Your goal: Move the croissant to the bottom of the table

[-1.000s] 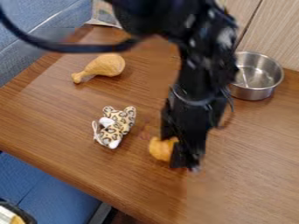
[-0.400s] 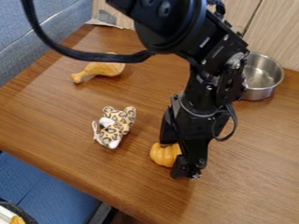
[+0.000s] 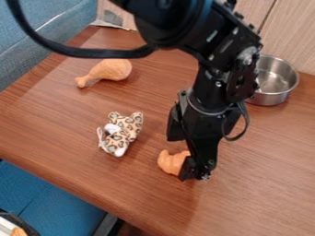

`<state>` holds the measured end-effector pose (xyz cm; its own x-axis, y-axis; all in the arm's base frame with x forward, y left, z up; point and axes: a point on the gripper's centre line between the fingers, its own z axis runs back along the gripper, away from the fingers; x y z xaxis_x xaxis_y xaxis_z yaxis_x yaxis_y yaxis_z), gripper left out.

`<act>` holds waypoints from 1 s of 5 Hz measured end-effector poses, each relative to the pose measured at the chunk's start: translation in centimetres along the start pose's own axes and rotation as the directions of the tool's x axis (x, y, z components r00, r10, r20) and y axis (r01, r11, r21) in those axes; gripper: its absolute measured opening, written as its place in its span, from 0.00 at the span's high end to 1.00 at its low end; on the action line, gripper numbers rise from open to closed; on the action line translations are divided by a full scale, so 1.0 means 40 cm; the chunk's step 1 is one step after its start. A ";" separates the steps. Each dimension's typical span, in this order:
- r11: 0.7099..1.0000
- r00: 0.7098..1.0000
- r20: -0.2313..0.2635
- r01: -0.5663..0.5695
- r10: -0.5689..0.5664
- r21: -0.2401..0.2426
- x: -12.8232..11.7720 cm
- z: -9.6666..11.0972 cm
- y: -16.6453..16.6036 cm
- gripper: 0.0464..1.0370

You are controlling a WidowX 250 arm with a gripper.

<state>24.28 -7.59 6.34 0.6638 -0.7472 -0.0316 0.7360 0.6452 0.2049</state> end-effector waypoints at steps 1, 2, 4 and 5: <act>1.000 0.998 0.054 -0.022 0.022 0.012 -0.010 0.053 0.023 0.04; 0.999 0.994 0.102 -0.045 0.045 -0.007 -0.003 0.105 0.050 0.04; 0.986 0.974 0.173 -0.129 0.146 -0.102 0.034 0.168 0.118 0.04; 0.985 0.974 0.171 -0.134 0.151 -0.104 0.032 0.167 0.120 0.04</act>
